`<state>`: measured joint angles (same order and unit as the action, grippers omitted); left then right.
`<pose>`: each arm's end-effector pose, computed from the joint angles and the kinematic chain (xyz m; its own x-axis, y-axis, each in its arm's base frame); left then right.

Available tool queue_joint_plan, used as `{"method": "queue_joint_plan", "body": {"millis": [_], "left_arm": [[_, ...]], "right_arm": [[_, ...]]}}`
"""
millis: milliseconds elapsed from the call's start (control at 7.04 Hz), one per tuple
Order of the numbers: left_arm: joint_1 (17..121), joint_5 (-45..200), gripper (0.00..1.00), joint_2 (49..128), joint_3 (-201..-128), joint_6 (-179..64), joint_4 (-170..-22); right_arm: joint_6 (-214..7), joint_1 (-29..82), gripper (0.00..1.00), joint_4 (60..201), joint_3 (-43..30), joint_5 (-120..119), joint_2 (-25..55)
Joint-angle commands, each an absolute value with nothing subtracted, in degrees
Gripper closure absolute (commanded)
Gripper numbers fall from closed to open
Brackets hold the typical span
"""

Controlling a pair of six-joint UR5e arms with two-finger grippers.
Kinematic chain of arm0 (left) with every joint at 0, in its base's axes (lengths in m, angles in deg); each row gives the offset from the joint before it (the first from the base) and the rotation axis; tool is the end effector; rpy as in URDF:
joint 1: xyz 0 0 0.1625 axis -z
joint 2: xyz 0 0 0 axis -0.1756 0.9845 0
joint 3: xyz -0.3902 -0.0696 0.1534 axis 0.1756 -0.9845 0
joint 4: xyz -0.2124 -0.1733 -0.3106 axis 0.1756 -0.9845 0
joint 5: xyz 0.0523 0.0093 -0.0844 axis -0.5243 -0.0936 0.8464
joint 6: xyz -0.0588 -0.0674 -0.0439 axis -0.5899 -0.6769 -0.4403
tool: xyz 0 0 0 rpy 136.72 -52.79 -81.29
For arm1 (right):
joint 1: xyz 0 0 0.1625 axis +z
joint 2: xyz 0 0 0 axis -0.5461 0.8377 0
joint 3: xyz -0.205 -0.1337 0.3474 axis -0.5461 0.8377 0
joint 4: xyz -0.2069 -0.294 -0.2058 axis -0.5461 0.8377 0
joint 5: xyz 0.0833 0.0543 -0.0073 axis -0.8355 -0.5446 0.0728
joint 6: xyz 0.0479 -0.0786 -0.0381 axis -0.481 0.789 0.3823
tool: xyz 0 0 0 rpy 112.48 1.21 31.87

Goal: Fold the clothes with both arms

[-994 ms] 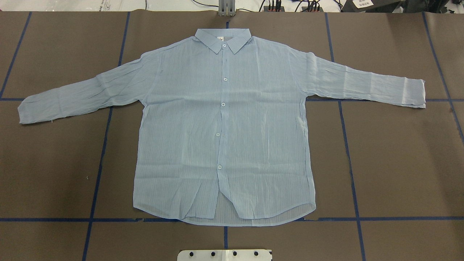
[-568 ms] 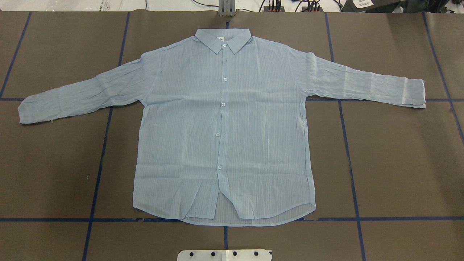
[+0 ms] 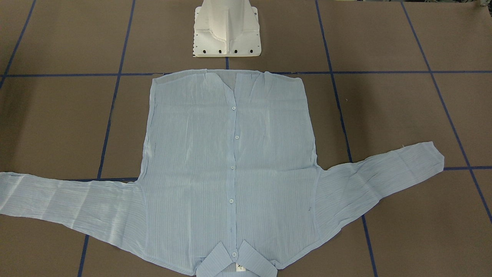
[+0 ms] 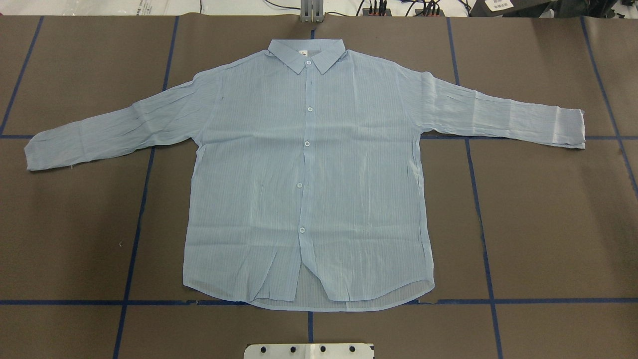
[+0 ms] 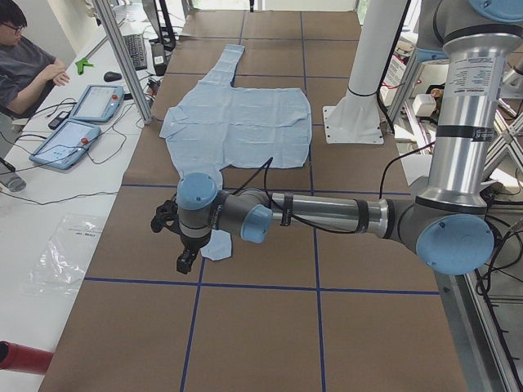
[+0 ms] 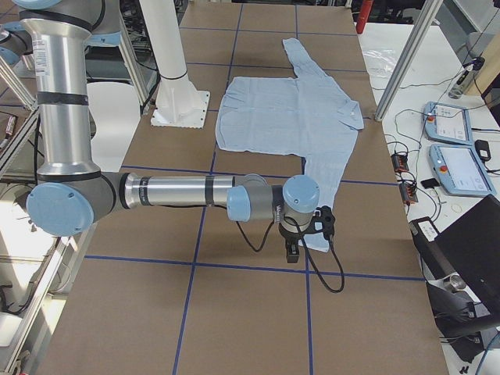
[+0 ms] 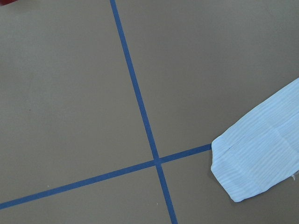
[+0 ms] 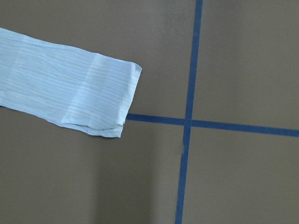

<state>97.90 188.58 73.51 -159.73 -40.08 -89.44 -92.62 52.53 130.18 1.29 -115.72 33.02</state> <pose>-0.0445 -0.5479 0.6136 0.7208 0.3136 -0.6181 -0.0730 0.9212 0.3822 0.0193 -0.5215 0.6508 0.6569 -0.0966 0.7478 0.0080 0.9926 0.1212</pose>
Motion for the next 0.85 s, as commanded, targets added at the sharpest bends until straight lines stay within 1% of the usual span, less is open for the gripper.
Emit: {"method": "queue_joint_plan", "body": {"millis": [0, 142, 284, 710], "left_arm": [[97.83, 188.91, 0.0, 73.41, -157.1, -40.18, -94.43], [97.83, 188.91, 0.0, 73.33, -157.1, -40.18, -95.04], [97.83, 188.82, 0.0, 73.41, -157.01, -40.27, -95.05], [97.83, 188.82, 0.0, 73.76, -157.1, -40.27, -95.05]], "right_arm": [[-102.77, 45.08, 0.0, 113.21, 9.91, -110.3, 30.51], [-102.96, 42.51, 0.0, 109.14, 14.47, -109.13, 28.16], [-103.05, 41.27, 0.0, 108.58, 17.12, -109.12, 26.04], [-103.92, 37.23, 0.0, 108.66, 19.6, -108.77, 23.13]]}}
